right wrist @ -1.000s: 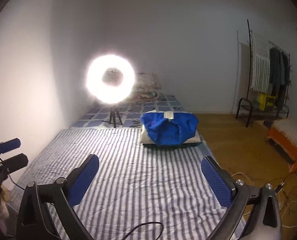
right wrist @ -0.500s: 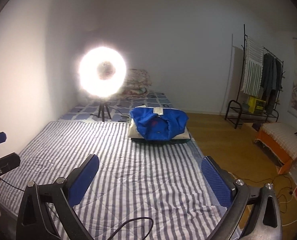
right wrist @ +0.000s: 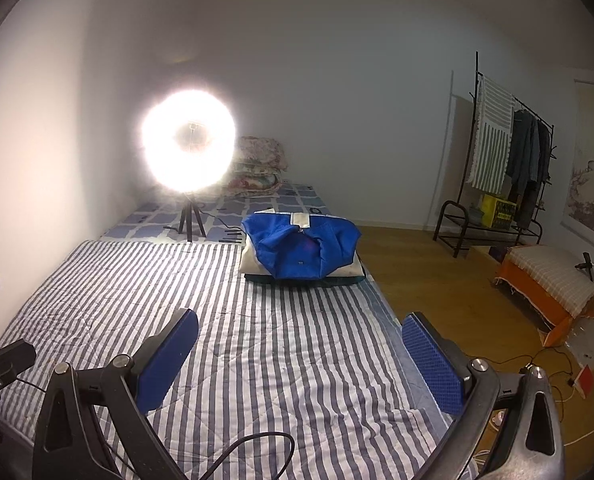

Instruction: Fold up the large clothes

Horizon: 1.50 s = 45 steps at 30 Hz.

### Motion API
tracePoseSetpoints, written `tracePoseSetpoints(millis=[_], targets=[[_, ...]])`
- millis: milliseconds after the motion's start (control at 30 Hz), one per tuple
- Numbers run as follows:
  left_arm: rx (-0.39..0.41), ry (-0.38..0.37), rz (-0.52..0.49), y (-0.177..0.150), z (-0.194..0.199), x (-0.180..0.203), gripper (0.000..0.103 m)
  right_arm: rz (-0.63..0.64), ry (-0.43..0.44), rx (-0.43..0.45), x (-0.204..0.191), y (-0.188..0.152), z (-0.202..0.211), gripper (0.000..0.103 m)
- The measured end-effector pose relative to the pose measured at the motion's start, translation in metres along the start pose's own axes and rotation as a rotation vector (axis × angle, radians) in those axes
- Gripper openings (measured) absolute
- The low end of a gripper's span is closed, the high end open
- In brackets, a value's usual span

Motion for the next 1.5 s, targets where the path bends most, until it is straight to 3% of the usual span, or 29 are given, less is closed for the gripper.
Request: tracePoseSetpoints(millis=[1500], targets=[[0.02, 0.03, 0.032, 0.0013, 0.0052, -0.0052, 0.103, 0.0, 0.014, -0.003, -0.0015, -0.003, -0.0004, 0.103]])
Point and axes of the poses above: each gripper's, at about its wrist camera, not at the fingertips, and z roughly against the way its jaws point, x to its right, y to its top, the point moved 4 cm from there along -z, roughly the way its jaws point, and after that the axes turned 2 degrees about y, right-handed, at the moved point
